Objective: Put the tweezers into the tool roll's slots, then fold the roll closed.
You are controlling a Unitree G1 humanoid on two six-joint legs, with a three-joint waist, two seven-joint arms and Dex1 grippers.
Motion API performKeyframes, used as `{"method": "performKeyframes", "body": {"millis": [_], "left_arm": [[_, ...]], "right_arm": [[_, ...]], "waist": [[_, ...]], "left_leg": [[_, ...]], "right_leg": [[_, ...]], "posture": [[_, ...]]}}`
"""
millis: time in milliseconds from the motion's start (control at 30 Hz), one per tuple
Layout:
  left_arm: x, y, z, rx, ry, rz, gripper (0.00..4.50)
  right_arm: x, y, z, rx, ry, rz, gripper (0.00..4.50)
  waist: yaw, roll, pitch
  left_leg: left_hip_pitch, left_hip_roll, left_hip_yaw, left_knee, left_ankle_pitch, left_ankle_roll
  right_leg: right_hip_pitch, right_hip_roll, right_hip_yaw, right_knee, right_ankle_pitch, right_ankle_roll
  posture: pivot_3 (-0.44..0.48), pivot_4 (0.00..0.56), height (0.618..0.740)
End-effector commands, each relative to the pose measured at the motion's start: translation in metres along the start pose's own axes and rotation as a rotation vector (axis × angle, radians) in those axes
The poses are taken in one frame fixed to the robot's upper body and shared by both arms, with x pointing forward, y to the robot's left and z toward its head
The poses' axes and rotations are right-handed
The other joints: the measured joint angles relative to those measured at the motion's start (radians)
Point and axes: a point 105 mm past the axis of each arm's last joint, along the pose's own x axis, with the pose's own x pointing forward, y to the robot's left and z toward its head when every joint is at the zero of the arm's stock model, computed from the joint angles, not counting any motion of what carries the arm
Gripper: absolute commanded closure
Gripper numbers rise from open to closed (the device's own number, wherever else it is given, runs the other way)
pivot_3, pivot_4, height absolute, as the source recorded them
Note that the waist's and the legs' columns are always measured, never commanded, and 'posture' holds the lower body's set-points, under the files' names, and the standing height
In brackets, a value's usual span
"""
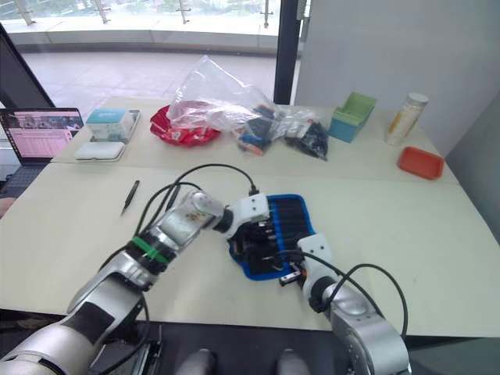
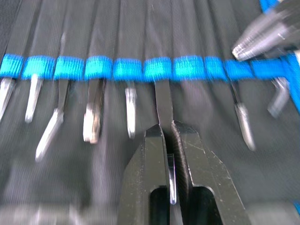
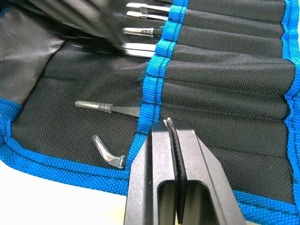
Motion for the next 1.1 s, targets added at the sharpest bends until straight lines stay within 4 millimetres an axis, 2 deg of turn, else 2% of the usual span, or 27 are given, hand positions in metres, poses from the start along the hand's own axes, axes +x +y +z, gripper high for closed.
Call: {"method": "performKeyframes", "body": {"millis": [33,200,367,500,667,800,833,967,1100], "left_arm": [[0.01,0.003,0.012,0.027,-0.024,0.01,4.46],[0.02,0.004,0.014,0.031,-0.028,0.012,4.46],[0.011,0.008,0.014,0.023,-0.041,0.02,4.46],[-0.007,0.013,0.017,0.044,-0.063,0.046,3.09],[-0.043,0.014,0.019,0.035,-0.112,0.081,1.43],[-0.079,0.01,0.014,-0.016,-0.202,0.106,0.19],[-0.096,0.018,0.001,-0.05,-0.257,0.182,0.02],[-0.144,0.028,-0.04,-0.145,-0.356,0.439,0.02],[-0.18,0.013,-0.082,-0.318,-0.383,0.617,0.02]], "right_arm": [[0.001,0.001,-0.036,0.041,0.167,-0.011,4.5],[-0.002,0.002,-0.037,0.045,0.172,-0.012,4.5],[-0.004,0.0,-0.039,0.048,0.179,-0.018,4.5],[-0.004,-0.001,-0.041,0.049,0.183,-0.022,4.5],[0.0,-0.006,-0.042,0.047,0.187,-0.034,4.5],[0.004,-0.007,-0.04,0.037,0.188,-0.028,4.5],[0.006,-0.008,-0.039,0.031,0.187,-0.024,4.5],[0.009,-0.012,-0.038,0.023,0.183,-0.019,4.5],[0.009,-0.016,-0.036,0.01,0.183,-0.009,4.5]], "waist": [[0.0,0.001,0.0],[0.022,0.001,-0.001],[0.023,0.002,-0.001],[0.018,0.002,0.0],[0.008,0.004,0.001],[-0.002,0.005,0.001],[-0.006,0.005,0.001],[-0.019,0.007,0.0],[-0.011,0.006,0.0]], "left_leg": [[0.0,0.0,0.0,0.0,0.0,0.0],[0.001,-0.001,0.0,0.002,0.0,0.0],[0.001,-0.002,-0.001,0.004,0.0,0.0],[0.0,-0.002,-0.001,0.003,0.0,0.0],[0.0,-0.001,-0.001,0.001,-0.001,0.001],[0.001,-0.001,-0.001,0.001,-0.001,0.001],[0.001,-0.001,-0.001,0.001,-0.001,0.001],[0.006,0.001,-0.001,-0.001,-0.001,0.001],[0.006,0.001,-0.001,0.0,-0.001,0.001]], "right_leg": [[0.0,0.0,0.0,0.0,0.0,0.0],[0.003,-0.001,0.0,0.0,0.0,0.002],[0.004,-0.001,0.0,0.0,0.0,0.003],[0.003,-0.001,0.0,0.0,0.0,0.003],[0.001,0.0,0.0,0.001,0.003,-0.002],[0.002,-0.001,0.0,0.002,0.003,-0.002],[0.002,-0.001,0.0,0.002,0.003,-0.002],[0.004,0.0,0.0,0.003,0.003,-0.003],[0.005,0.0,0.0,0.002,0.003,-0.003]], "posture": [[0.0,0.15,0.74],[0.0,0.15,0.74],[0.0,0.15,0.74],[0.0,0.15,0.74],[0.0,0.15,0.74],[0.0,0.15,0.74],[0.0,0.15,0.74],[0.0,0.15,0.74],[0.0,0.15,0.74]]}}
